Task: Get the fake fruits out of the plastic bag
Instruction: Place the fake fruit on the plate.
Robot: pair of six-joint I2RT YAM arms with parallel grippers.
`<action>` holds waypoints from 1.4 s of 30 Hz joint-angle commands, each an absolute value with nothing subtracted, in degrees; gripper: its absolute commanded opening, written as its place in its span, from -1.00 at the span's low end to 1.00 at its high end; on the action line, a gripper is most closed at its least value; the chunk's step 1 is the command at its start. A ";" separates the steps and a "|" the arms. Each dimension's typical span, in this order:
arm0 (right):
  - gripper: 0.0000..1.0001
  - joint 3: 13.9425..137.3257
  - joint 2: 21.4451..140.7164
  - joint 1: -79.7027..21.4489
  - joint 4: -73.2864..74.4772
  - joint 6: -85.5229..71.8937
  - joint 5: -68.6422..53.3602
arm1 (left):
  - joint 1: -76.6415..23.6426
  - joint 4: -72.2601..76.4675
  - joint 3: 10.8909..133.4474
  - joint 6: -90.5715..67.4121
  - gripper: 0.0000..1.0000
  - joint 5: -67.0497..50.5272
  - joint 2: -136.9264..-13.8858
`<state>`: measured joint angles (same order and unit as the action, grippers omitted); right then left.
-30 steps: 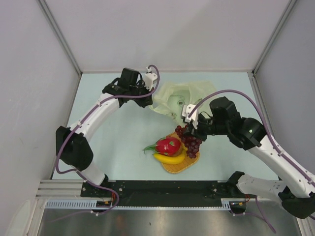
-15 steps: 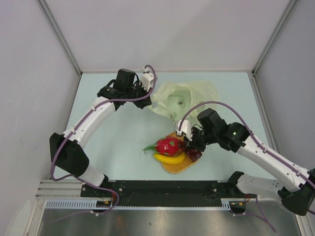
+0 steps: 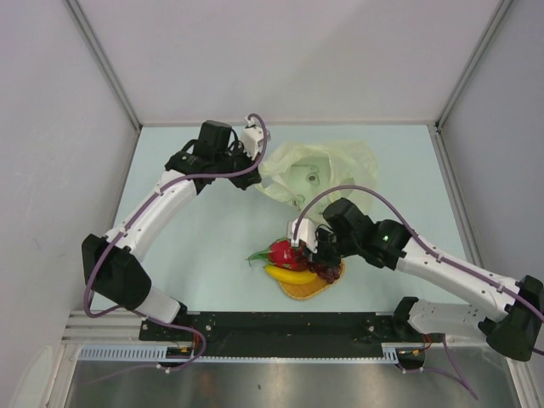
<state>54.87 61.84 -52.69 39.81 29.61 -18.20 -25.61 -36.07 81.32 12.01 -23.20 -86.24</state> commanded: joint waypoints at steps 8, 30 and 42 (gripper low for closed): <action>-1.00 54.49 68.47 -56.43 31.20 31.99 -19.59 | -25.84 -34.98 78.75 11.16 -0.99 -25.14 -82.18; -0.35 51.94 71.81 -57.92 30.50 31.55 -21.01 | -25.93 -34.36 76.82 9.05 -0.99 -28.21 -82.09; 0.18 55.10 66.90 -57.92 36.03 28.48 -19.78 | -26.28 -34.80 77.43 8.96 -0.99 -28.56 -83.58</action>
<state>51.99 70.41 -57.69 33.56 30.20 -20.75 -25.76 -35.44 76.60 9.93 -26.63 -83.46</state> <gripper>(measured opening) 0.566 0.006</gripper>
